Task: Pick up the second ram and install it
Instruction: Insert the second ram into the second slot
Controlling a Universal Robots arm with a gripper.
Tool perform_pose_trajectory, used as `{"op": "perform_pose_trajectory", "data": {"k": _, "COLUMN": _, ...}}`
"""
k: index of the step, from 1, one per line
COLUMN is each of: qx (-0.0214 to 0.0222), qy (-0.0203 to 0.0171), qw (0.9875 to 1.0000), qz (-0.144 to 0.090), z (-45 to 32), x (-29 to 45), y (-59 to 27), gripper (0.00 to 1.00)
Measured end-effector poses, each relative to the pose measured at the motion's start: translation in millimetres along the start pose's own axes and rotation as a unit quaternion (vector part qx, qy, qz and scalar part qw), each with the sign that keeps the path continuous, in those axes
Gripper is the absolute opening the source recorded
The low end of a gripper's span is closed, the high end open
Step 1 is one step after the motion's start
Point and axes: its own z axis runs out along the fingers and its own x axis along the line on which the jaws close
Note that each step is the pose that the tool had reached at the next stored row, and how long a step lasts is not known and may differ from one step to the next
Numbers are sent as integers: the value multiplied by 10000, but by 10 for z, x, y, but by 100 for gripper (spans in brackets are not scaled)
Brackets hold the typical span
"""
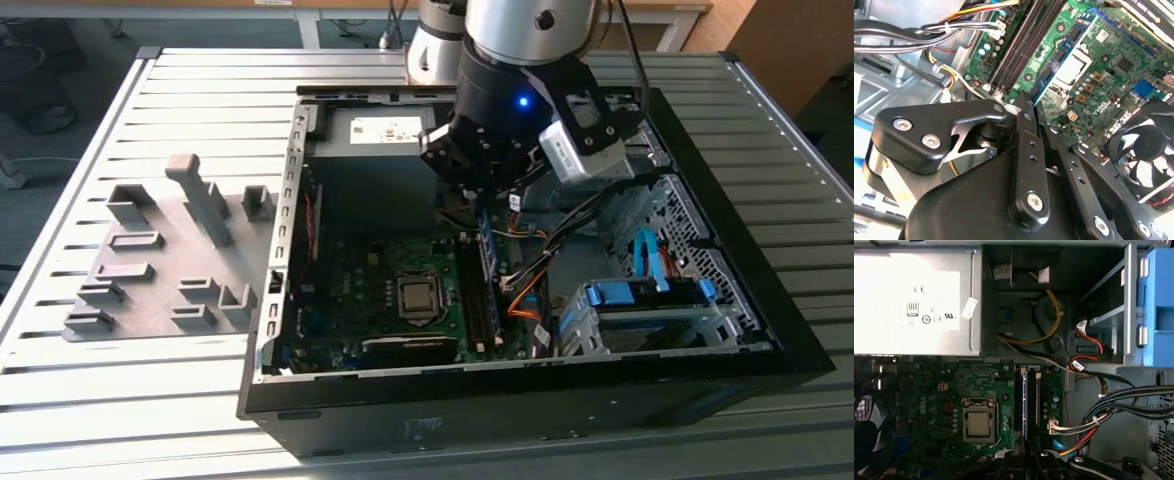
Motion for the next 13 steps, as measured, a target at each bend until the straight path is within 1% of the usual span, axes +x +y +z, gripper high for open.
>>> {"op": "perform_pose_trajectory", "data": {"k": 2, "qx": -1, "qy": 34, "qw": 10000, "qz": 0, "z": 28, "x": -1, "y": -28, "gripper": 14}}
{"op": "perform_pose_trajectory", "data": {"k": 4, "qx": -2, "qy": 64, "qw": 10000, "qz": -20, "z": 63, "x": -3, "y": -37, "gripper": 14}}
{"op": "perform_pose_trajectory", "data": {"k": 6, "qx": 1, "qy": 69, "qw": 9999, "qz": -100, "z": 94, "x": -10, "y": -37, "gripper": 14}}
{"op": "perform_pose_trajectory", "data": {"k": 9, "qx": 0, "qy": 71, "qw": 9999, "qz": -119, "z": 144, "x": -27, "y": -37, "gripper": 14}}
{"op": "perform_pose_trajectory", "data": {"k": 13, "qx": -1, "qy": 72, "qw": 10000, "qz": 8, "z": 214, "x": -37, "y": -36, "gripper": 14}}
